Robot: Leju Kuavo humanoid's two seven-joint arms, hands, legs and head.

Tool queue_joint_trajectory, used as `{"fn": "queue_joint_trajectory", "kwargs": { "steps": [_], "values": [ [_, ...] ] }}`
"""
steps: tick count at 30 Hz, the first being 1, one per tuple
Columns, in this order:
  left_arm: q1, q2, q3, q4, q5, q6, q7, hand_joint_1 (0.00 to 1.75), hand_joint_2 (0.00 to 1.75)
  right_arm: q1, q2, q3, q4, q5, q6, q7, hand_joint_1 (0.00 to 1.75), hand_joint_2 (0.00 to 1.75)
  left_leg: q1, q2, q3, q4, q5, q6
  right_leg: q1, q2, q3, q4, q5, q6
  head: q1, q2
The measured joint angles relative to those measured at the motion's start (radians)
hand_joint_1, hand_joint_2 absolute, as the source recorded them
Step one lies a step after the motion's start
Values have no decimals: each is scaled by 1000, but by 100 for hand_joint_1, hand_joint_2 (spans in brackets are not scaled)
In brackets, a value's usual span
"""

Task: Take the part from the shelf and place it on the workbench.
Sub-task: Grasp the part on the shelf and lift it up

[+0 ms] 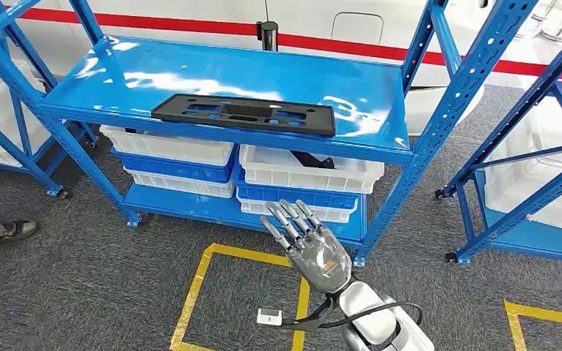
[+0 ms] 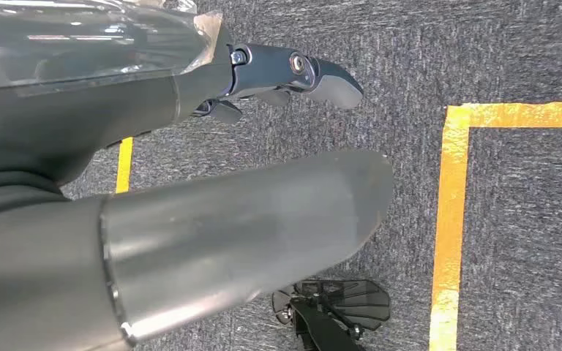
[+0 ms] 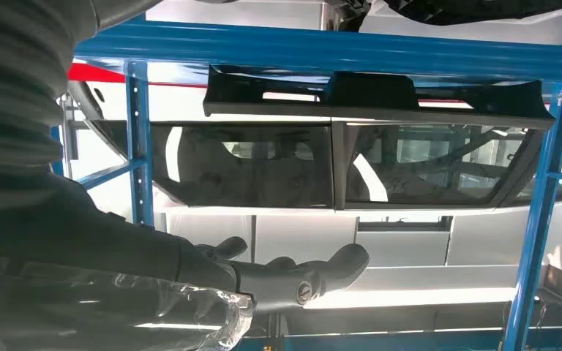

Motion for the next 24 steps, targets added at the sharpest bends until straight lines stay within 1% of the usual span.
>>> {"fn": "queue_joint_trajectory", "kwargs": {
  "steps": [5,13,19,24],
  "values": [
    [0,0,0,0,-5,2,-4,0,0,-10,6,2,15,4,6,17,0,175,0,0,0,0,0,0,0,0,0,0,0,0,0,0],
    [1,0,0,1,-9,6,-9,0,0,0,5,1,28,19,0,35,0,175,0,0,0,0,0,0,0,0,-1,0,0,0,0,0],
    [0,-1,0,1,-13,10,8,0,0,4,5,-5,29,24,0,41,0,175,0,0,0,0,0,0,0,0,-1,0,0,0,0,0],
    [0,-1,5,1,-5,2,10,0,0,7,4,-9,31,24,-1,40,0,175,-5,0,-2,5,-2,4,-10,0,0,-3,4,6,0,0]
  ]
}}
